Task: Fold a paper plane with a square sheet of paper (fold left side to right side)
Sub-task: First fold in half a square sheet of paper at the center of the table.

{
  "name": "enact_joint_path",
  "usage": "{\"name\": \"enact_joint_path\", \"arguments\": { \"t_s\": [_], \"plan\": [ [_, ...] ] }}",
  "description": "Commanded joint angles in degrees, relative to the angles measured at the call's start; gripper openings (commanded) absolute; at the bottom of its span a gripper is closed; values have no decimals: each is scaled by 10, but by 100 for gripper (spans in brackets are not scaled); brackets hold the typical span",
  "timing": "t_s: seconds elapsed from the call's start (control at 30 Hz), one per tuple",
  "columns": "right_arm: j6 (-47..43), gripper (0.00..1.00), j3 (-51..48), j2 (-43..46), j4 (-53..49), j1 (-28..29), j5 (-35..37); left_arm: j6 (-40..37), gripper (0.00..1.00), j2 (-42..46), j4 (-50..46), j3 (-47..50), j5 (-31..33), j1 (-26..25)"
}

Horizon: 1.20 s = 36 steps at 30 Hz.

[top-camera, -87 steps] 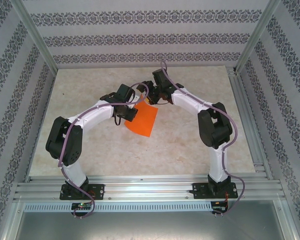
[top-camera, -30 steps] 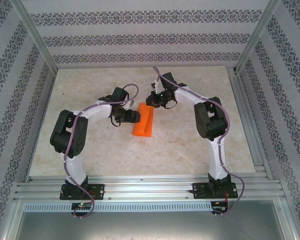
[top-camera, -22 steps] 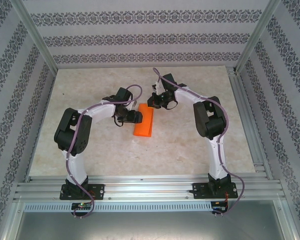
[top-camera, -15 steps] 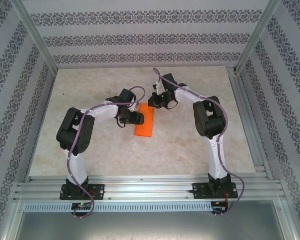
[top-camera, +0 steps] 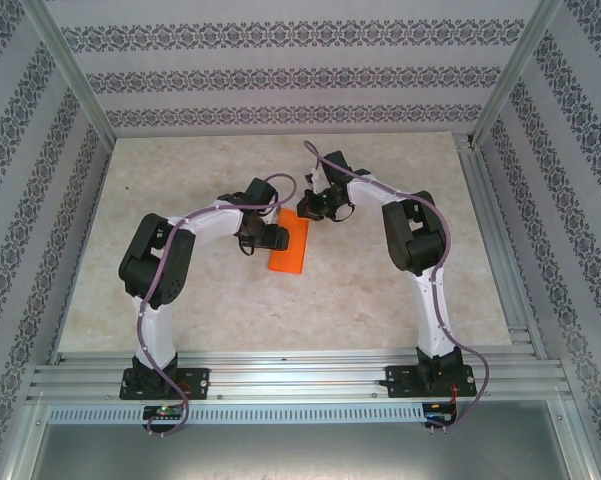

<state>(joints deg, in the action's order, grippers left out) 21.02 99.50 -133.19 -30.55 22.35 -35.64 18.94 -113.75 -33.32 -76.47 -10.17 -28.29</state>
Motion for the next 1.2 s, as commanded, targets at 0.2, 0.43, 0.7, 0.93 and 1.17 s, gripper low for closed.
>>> {"name": "enact_joint_path", "arguments": {
  "t_s": [0.2, 0.43, 0.7, 0.93, 1.17],
  "plan": [
    [-14, 1, 14, -11, -5, -9, 13, 2, 69, -36, -41, -18, 42, -26],
    [-18, 2, 16, -12, -7, -11, 15, 0, 70, -51, -55, -34, 57, -40],
    [-24, 3, 25, -21, -19, -12, 13, 0, 70, -63, -68, -46, 77, -49],
    [-23, 4, 24, -26, -18, -12, 14, -1, 68, -72, -72, -47, 86, -52],
    [-24, 7, 23, -26, -19, -11, 15, 2, 68, -83, -80, -44, 101, -63]
  ]
}}
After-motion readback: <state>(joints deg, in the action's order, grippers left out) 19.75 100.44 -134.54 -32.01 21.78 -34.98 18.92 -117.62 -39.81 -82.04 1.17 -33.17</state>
